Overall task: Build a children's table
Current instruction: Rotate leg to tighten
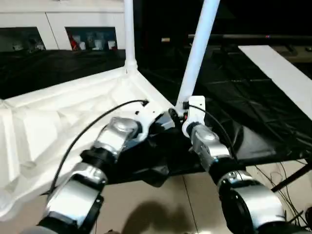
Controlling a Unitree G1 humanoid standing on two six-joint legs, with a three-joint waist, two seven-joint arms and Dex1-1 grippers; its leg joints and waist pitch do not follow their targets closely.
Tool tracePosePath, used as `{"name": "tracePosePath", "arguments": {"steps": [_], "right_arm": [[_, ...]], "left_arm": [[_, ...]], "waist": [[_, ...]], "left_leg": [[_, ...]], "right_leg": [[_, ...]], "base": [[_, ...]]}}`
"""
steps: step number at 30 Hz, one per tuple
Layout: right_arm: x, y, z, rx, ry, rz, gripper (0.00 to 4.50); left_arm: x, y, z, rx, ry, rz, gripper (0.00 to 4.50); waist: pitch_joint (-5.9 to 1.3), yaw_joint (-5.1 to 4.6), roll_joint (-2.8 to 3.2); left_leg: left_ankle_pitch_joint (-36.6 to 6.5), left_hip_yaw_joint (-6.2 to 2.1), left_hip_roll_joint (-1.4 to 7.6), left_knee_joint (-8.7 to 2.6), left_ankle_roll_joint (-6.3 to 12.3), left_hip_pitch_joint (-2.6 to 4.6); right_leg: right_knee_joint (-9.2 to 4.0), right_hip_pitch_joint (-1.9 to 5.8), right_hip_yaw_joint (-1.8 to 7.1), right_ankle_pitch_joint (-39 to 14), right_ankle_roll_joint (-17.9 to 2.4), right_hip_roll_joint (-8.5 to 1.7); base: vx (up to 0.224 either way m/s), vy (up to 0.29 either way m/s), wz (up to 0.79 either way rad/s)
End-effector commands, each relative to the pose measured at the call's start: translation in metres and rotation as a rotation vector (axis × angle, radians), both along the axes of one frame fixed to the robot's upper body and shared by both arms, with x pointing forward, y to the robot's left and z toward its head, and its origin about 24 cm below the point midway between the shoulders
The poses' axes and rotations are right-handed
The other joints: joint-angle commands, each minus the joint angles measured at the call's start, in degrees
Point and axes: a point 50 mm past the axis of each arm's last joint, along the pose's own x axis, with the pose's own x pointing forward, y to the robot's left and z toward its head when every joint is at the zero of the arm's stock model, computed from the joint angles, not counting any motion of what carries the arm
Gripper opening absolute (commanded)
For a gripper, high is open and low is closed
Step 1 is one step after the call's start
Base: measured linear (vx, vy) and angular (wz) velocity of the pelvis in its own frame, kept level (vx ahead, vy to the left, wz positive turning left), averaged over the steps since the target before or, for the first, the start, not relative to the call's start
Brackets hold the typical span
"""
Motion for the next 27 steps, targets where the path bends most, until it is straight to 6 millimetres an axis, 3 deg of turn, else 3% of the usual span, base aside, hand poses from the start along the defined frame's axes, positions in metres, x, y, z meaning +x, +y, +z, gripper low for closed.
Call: {"name": "tracePosePath", "arguments": {"steps": [1, 4, 5, 9, 10, 11, 13, 14, 15, 16, 18, 19, 20, 22, 23, 27], "right_arm": [[-0.008, 0.012, -0.01, 0.041, 0.041, 0.065, 2.7], [-0.007, 0.019, -0.005, 0.079, 0.01, 0.136, 2.7], [-0.007, 0.02, -0.004, 0.086, 0.003, 0.143, 3.05], [-0.005, 0.014, 0.002, 0.101, -0.056, 0.178, 3.45], [-0.005, 0.012, 0.004, 0.093, -0.07, 0.187, 3.51], [-0.004, 0.008, 0.005, 0.083, -0.079, 0.193, 3.61], [-0.003, 0.002, 0.007, 0.054, -0.094, 0.217, 3.85], [-0.003, 0.0, 0.007, 0.044, -0.099, 0.226, 3.85], [-0.005, -0.016, 0.006, -0.021, -0.104, 0.338, 3.85], [-0.006, -0.019, 0.006, -0.031, -0.107, 0.36, 3.85], [-0.01, -0.024, 0.006, -0.041, -0.109, 0.457, 3.85], [-0.016, -0.028, 0.005, -0.072, -0.113, 0.575, 3.85], [-0.019, -0.03, 0.004, -0.08, -0.111, 0.623, 3.85], [-0.024, -0.034, 0.003, -0.075, -0.089, 0.699, 3.85], [-0.029, -0.038, 0.003, -0.071, -0.077, 0.769, 3.85], [-0.036, -0.043, 0.004, -0.054, -0.058, 0.889, 3.85]], "left_arm": [[0.007, 0.023, -0.005, 0.076, -0.033, 0.159, 0.0], [0.005, 0.025, -0.006, 0.095, -0.029, 0.122, 0.0], [0.005, 0.026, -0.006, 0.099, -0.026, 0.117, 0.0], [0.001, 0.028, -0.007, 0.106, -0.024, 0.039, 0.0], [0.0, 0.03, -0.007, 0.104, -0.016, 0.023, 0.0], [0.0, 0.031, -0.007, 0.104, -0.009, 0.014, 0.0], [-0.002, 0.034, -0.008, 0.106, -0.002, -0.02, 0.0], [-0.003, 0.035, -0.008, 0.107, 0.002, -0.029, 0.0], [-0.013, 0.038, -0.007, 0.071, 0.039, -0.179, 0.0], [-0.015, 0.038, -0.006, 0.06, 0.055, -0.208, 0.0], [-0.02, 0.04, -0.005, 0.038, 0.065, -0.287, 0.0], [-0.026, 0.044, -0.004, 0.033, 0.101, -0.349, 0.0], [-0.028, 0.045, -0.004, 0.034, 0.101, -0.384, 0.0], [-0.031, 0.048, -0.002, 0.034, 0.109, -0.434, 0.0], [-0.033, 0.051, 0.0, 0.041, 0.119, -0.463, 0.0], [-0.035, 0.058, 0.003, 0.059, 0.126, -0.491, 0.0]], "waist": [[-3.7, 0.05, -0.04], [-3.59, 0.1, -0.11], [-3.61, 0.13, -0.07], [-3.6, 0.04, -0.13], [-3.58, -0.03, 0.36], [-3.54, -0.6, 0.31], [-3.64, -0.82, 0.41], [-3.63, -0.8, 0.84], [-3.75, -0.76, 1.61], [-3.81, -0.87, 1.21], [-4.08, -0.96, 1.86], [-4.01, -0.96, 1.81], [-4.08, -0.73, 2.08], [-3.94, -0.29, 2.07], [-3.86, 0.09, 2.44], [-3.63, 0.28, 2.6]], "left_leg": [[-7.81, 0.44, -0.03, -3.28, 1.76, -0.07], [-8.26, 0.46, 0.06, -3.34, 2.41, -0.08], [-8.43, 0.46, 0.1, -3.32, 2.47, -0.09], [-7.96, 0.45, 0.06, -3.32, 3.13, -0.34], [-8.12, 0.36, 0.09, -3.35, 3.06, -0.36], [-8.27, 0.21, 0.07, -3.44, 2.88, -0.73], [-7.76, 0.23, 0.1, -3.3, 2.65, -0.46], [-7.73, 0.18, 0.16, -3.3, 2.71, -0.34], [-7.31, 0.15, 0.25, -3.14, 3.14, -0.29], [-6.69, 0.16, 0.31, -3.12, 3.49, -0.43], [-4.95, 0.24, 0.29, -2.82, 5.03, -0.28], [-5.34, 0.27, 0.15, -2.78, 5.82, -0.26], [-5.58, 0.27, 0.3, -2.71, 5.95, -0.14], [-6.39, 0.45, 0.44, -2.75, 6.05, -0.14], [-7.51, 0.48, 0.6, -2.8, 5.94, 0.06], [-9.69, 0.47, 0.71, -2.99, 3.9, 0.08]], "right_leg": [[-3.99, 3.2, 2.57, -3.27, -12.03, -3.68], [-4.08, 3.26, 2.56, -4.26, -12.27, -3.85], [-4.08, 3.29, 2.59, -4.6, -12.33, -3.92], [-4.04, 3.47, 2.56, -4.12, -12.52, -3.97], [-4.02, 3.42, 2.55, -4.27, -12.54, -4.03], [-4.14, 3.66, 2.43, -5.04, -12.31, -3.94], [-4.09, 3.54, 2.48, -4.66, -12.81, -3.96], [-4.05, 3.48, 2.48, -4.17, -13.25, -3.97], [-3.92, 3.62, 2.46, -1.0, -14.48, -3.91], [-3.68, 3.84, 2.45, 0.98, -15.01, -3.84], [-2.92, 3.82, 2.39, 8.03, -17.18, -3.62], [-3.05, 3.98, 2.25, 8.78, -17.8, -3.46], [-3.0, 3.93, 2.3, 8.89, -17.94, -3.65], [-3.04, 3.89, 2.24, 7.87, -18.08, -3.51], [-3.27, 3.82, 2.18, 6.45, -17.83, -3.49], [-3.47, 3.62, 2.18, 1.21, -17.15, -3.64]], "base": [[0.0, 0.0, 0.0], [0.0, 0.0, 0.0], [0.0, 0.0, 0.0], [0.0, 0.0, 0.0], [0.0, 0.0, 0.0], [0.0, 0.0, 0.0], [0.0, 0.0, 0.0], [0.0, 0.0, 0.0], [0.0, 0.0, 0.0], [0.0, 0.0, 0.0], [0.0, 0.0, 0.0], [0.0, 0.0, 0.0], [0.0, 0.0, 0.0], [0.0, 0.0, 0.0], [0.0, 0.0, 0.0], [0.0, 0.0, 0.0]]}}
